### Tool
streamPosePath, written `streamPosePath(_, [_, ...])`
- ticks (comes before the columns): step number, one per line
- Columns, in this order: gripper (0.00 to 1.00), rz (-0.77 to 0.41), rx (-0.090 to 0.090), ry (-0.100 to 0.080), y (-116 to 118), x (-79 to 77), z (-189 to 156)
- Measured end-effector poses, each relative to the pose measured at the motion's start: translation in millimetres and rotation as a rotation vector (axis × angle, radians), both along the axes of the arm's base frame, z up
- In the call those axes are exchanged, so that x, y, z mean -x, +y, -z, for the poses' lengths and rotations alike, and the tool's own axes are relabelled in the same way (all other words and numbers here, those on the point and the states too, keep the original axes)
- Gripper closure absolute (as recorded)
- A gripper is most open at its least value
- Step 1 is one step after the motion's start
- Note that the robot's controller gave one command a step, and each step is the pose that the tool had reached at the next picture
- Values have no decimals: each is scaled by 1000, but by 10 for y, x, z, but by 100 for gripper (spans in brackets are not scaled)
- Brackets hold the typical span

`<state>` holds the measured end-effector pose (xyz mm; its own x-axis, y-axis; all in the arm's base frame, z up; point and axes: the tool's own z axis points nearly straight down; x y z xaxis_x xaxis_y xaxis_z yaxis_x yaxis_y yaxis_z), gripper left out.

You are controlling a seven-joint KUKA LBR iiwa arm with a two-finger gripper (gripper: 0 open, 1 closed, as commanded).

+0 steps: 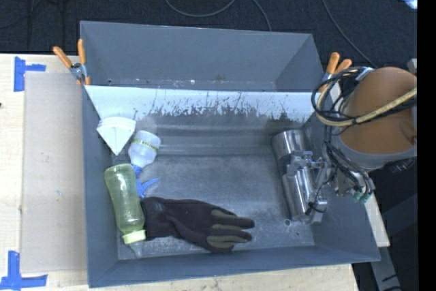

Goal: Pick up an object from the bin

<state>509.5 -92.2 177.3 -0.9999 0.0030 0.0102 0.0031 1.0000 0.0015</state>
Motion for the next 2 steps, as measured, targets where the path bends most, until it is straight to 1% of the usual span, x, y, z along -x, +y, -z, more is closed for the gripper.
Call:
streamPosePath(1, [0,-3,1,-8,4,-16,-45])
streamPosePath(2, [0,-67,2,-11,264,21,262])
